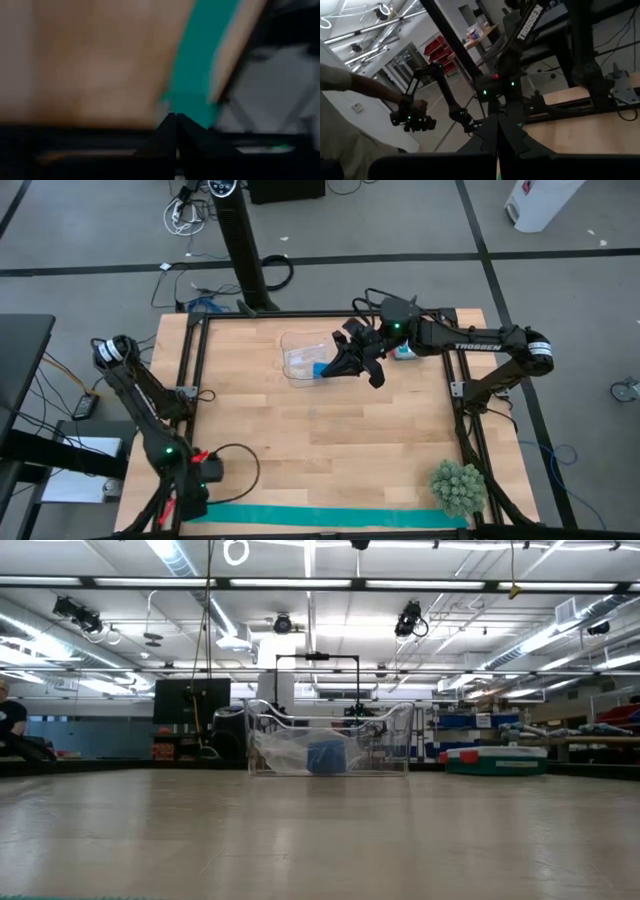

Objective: Roll bandage
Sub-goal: Roll the sky blue bandage

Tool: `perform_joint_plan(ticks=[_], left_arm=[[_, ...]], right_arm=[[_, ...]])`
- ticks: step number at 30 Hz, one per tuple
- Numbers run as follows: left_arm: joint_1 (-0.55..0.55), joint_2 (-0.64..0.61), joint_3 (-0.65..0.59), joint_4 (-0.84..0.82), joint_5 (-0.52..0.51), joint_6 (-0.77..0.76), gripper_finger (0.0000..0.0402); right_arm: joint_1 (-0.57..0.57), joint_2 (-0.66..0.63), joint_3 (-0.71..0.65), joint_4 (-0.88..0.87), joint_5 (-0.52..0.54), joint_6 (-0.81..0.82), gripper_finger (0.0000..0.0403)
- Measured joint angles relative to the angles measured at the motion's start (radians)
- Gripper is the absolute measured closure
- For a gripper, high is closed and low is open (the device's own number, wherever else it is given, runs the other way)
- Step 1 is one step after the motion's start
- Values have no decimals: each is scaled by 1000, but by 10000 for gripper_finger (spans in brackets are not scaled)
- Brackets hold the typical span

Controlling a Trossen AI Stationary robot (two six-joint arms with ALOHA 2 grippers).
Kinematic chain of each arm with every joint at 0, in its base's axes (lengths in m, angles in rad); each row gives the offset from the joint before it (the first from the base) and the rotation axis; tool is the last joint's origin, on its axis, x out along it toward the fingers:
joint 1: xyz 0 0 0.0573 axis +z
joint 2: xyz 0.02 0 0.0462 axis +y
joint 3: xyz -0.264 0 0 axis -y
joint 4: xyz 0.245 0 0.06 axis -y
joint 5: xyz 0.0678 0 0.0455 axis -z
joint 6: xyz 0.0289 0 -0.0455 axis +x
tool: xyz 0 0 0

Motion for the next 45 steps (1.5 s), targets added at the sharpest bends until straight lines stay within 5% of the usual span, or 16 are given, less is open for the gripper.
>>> perform_joint_plan(ticks=[9,18,31,45], left_arm=[[3,-4,103,-120,33,41,382],[3,-3,259,-302,-79,46,382],[70,15,322,-133,-127,331,382],[219,270,321,-133,330,602,382]], right_arm=[[0,0,0,3,-6,0,403],[-6,0,0,5,-6,-8,403],[-31,-1,0,9,-8,-28,403],[-35,-1,0,23,-7,-36,403]])
